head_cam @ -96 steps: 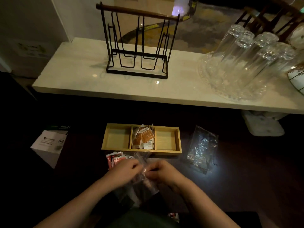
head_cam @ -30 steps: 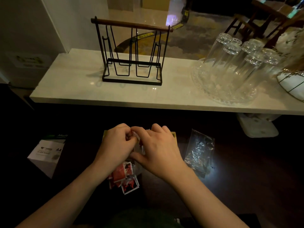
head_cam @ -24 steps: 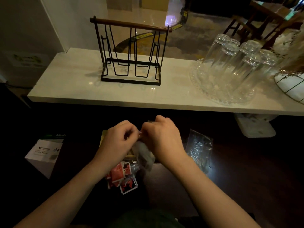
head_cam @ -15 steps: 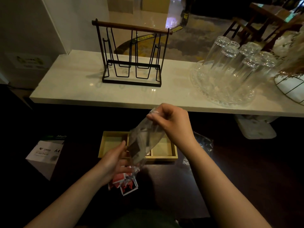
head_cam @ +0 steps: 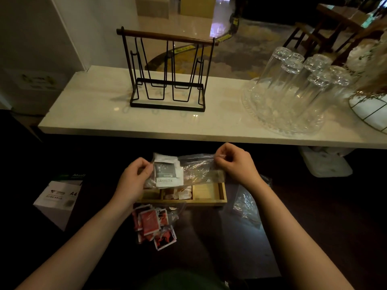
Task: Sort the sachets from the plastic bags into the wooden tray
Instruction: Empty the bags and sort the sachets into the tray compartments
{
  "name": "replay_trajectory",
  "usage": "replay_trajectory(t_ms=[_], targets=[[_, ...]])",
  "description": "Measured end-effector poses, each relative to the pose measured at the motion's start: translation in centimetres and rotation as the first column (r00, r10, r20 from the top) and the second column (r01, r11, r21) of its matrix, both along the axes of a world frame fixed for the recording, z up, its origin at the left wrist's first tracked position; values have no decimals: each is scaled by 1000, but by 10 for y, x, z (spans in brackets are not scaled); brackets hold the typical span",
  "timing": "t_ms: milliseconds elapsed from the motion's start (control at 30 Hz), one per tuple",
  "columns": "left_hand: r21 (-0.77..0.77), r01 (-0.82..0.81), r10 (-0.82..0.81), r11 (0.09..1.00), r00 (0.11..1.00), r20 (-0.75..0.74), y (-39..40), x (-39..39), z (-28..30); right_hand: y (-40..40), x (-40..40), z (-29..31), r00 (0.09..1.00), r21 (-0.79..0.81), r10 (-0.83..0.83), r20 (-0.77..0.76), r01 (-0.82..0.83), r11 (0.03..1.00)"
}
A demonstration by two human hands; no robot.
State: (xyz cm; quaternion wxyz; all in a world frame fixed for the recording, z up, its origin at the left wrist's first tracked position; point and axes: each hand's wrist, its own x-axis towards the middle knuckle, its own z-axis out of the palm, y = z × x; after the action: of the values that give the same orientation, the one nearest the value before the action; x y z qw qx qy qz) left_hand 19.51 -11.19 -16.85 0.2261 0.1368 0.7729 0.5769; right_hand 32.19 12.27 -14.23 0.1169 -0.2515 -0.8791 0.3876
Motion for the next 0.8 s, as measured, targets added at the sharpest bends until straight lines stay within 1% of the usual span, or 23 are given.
replay_trajectory(t_ms=[67, 167, 267, 333, 467, 567, 667, 800], targets=[[-8, 22, -23, 1000, 997, -79, 4, -6, 5, 7, 1, -11, 999, 15, -5, 33, 5, 1000], [-15, 47, -49, 999, 984, -171, 14, -7, 14, 13, 3, -22, 999, -2, -17, 27, 17, 1000], [-64, 63, -80, 996, 943, -323, 23, -7, 19, 19, 5, -33, 999, -20, -35, 19, 35, 999], [-84, 69, -96, 994, 919, -383, 29, -6, 21, 21, 6, -39, 999, -23, -40, 23, 41, 999], [-114, 93, -134, 989, 891, -434, 37, -4, 22, 22, 6, -52, 997, -17, -62, 44, 63, 998], [-130, 127, -172, 983, 877, -449, 42, -3, 20, 21, 7, -61, 995, -43, -84, 55, 86, 995], [-145, 144, -196, 979, 861, -470, 46, 3, 27, 21, 10, -67, 995, -66, -93, 37, 95, 993], [-166, 191, -252, 967, 784, -568, 51, 12, 49, 24, 14, -69, 994, -84, -112, -8, 111, 990]])
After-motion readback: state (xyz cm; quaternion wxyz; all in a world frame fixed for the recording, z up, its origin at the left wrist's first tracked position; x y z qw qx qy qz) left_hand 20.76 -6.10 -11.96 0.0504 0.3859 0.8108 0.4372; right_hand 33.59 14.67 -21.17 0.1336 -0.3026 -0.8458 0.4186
